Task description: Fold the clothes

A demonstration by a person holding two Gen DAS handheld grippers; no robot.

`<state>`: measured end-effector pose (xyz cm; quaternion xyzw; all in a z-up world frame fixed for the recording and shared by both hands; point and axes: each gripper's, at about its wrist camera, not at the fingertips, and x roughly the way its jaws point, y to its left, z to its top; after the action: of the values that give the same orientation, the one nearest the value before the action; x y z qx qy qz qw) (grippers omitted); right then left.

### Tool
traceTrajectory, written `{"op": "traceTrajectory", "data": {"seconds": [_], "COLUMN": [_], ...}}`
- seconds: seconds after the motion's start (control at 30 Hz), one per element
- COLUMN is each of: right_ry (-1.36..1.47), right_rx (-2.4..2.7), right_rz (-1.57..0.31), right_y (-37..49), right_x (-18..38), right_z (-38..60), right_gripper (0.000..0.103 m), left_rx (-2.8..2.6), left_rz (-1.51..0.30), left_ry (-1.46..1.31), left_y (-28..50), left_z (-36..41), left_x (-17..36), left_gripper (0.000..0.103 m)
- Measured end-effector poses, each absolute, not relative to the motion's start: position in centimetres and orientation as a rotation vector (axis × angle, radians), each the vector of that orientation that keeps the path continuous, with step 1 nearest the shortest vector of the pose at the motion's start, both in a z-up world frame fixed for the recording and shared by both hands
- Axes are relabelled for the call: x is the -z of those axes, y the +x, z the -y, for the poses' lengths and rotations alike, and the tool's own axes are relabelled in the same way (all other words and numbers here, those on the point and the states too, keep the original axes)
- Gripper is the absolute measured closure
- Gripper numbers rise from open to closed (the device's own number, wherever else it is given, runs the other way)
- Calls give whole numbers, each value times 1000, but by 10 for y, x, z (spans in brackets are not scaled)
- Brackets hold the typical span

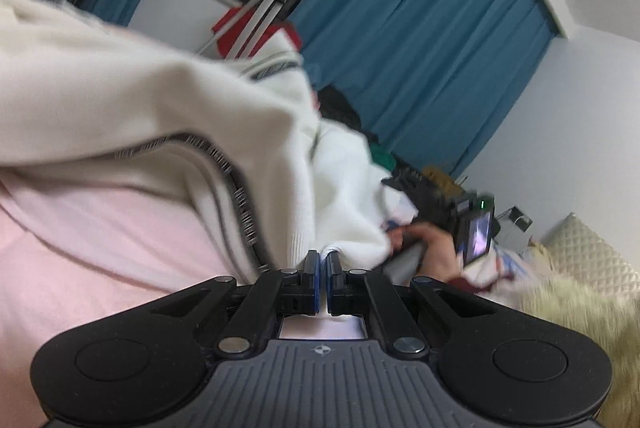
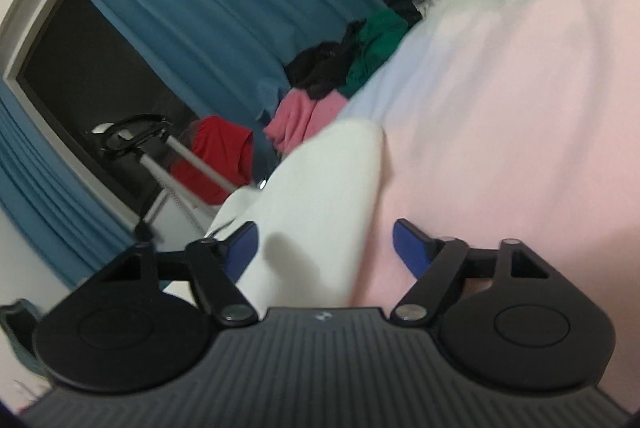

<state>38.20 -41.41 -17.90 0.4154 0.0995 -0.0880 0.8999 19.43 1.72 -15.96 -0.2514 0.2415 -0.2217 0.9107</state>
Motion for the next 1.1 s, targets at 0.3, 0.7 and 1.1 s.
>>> {"op": "traceTrajectory", "data": {"seconds": [0.3,0.7,1.1], "right_ry": [710,794,1273], "right_rx": [263,590,567], "right_rz": [-246,-175,-287], "right_y": [389,178,85], "right_x": [151,111,176], "right_z": [423,523,584], "right_gripper": [94,95,92], "left_rx": [516,578,527], "left_rz": [-540,-475,-549], "left_ry": [-590,-323,-197], "left_y": [211,178,156], "left_z": [-21,6,32], "left_x": [179,151,147], "left_gripper": [100,99,98]}}
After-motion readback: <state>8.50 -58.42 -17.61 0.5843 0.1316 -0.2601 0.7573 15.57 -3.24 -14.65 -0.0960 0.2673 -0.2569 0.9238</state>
